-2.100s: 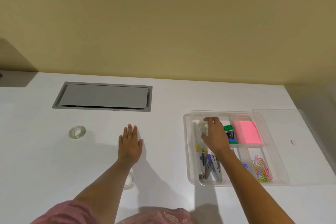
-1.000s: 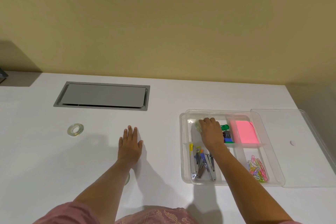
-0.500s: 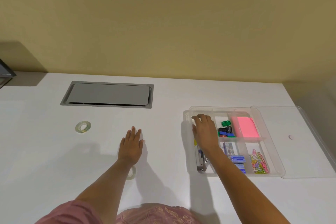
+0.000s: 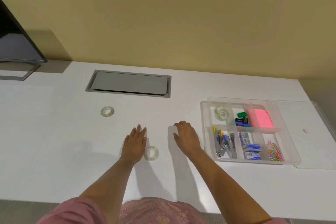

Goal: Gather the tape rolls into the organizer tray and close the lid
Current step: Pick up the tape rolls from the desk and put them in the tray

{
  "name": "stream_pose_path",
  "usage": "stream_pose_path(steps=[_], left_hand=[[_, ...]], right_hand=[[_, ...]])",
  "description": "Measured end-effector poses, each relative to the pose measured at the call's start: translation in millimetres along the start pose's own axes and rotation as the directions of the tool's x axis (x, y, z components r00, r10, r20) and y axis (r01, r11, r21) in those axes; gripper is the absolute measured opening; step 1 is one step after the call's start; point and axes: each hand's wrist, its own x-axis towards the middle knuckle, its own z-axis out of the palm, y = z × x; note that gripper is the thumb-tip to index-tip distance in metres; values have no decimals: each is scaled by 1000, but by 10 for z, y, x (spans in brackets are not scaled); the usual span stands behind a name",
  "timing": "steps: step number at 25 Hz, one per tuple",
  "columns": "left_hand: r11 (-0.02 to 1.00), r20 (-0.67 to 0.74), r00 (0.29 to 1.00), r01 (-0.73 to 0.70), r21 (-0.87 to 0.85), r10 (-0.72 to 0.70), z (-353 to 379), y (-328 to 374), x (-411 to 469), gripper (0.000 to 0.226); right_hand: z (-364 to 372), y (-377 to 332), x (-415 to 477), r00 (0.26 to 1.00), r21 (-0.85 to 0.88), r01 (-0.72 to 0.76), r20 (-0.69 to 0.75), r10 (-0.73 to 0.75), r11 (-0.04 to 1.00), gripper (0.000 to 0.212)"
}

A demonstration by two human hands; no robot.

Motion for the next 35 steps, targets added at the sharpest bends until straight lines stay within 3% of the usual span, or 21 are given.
stream_pose_path(steps=[3, 6, 9, 15, 19, 26, 35], left_hand=[[1000, -18, 1000, -4, -25, 4, 11, -165, -124, 74], [999, -18, 1000, -10, -42, 9, 32, -288, -212, 76], [999, -9, 1000, -19, -32, 19, 29, -383, -287, 93], [999, -9, 999, -46, -21, 46, 19, -527, -376, 94], [998, 7, 999, -49, -35, 49, 1, -534, -372, 83], [1000, 12, 1000, -15, -14, 15, 7, -436, -333, 52], [999, -7, 999, 49, -19, -49, 77, 72, -87, 53]], right_hand=[[169, -285, -98, 996, 36, 19, 88, -22, 999, 39], [305, -529, -197, 987, 83, 31, 158, -44, 996, 42], [407, -704, -273, 979, 108, 14, 202, -36, 994, 49], [527, -891, -356, 965, 43, 45, 256, -54, 998, 61], [542, -939, -359, 978, 51, 38, 202, -47, 998, 47], [205, -658, -187, 999, 171, -17, 41, 10, 985, 43], [-583, 337, 198, 957, 262, -142, -210, 200, 955, 48]])
